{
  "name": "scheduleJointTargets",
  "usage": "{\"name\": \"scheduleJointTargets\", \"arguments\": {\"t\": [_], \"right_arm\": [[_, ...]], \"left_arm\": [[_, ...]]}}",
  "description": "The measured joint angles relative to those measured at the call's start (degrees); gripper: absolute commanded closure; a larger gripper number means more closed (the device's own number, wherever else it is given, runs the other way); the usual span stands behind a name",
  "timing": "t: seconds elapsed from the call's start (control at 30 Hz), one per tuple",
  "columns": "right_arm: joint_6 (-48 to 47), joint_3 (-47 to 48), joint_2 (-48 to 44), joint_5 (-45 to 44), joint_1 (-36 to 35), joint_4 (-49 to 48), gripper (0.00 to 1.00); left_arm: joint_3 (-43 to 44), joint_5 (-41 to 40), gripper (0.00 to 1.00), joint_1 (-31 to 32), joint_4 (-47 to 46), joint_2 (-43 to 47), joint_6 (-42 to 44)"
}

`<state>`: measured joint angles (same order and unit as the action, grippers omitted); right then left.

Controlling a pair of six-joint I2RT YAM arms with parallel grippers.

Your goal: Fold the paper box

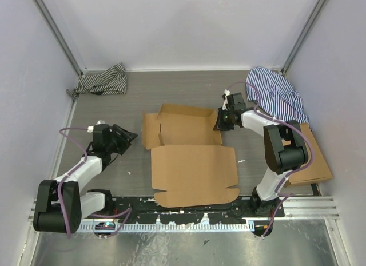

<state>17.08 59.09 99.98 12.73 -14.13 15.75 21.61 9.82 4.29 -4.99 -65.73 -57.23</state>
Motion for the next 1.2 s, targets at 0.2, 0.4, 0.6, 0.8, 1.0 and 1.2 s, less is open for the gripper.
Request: {"name": "scheduleJointTargets", "arguments": {"t": [0.2, 0.4, 0.6, 0.8, 1.0, 1.2], "right_arm": [[1.18, -1.57, -0.02, 5.51, 2.62, -2.1, 0.99], [1.79, -2.08, -0.11, 7.98, 2.84, -2.29, 0.99], [2.95, -2.16, -0.26, 10.27, 2.84, -2.89, 0.99], [3.65, -2.16, -0.48, 11.15, 2.89, -3.34, 0.99], [3.65, -2.14, -0.72, 11.19, 2.86, -3.3, 0.99], [3.65, -2.14, -0.72, 11.52, 2.8, -3.3, 0.99]], "left_arm": [[-2.8, 2.14, 0.35, -0.52, -8.83, 1.46, -2.45], [-3.15, 6.8, 0.36, -0.55, -19.65, -0.39, -5.86], [-3.15, 13.4, 0.38, -0.55, -38.8, -13.29, -13.2], [-3.13, 18.29, 0.4, -0.5, -61.09, -28.33, -23.58], [-3.1, 20.28, 0.39, 0.5, -70.01, -31.74, -29.14], [-2.95, 20.35, 0.39, 1.64, -72.98, -28.79, -31.01]]}}
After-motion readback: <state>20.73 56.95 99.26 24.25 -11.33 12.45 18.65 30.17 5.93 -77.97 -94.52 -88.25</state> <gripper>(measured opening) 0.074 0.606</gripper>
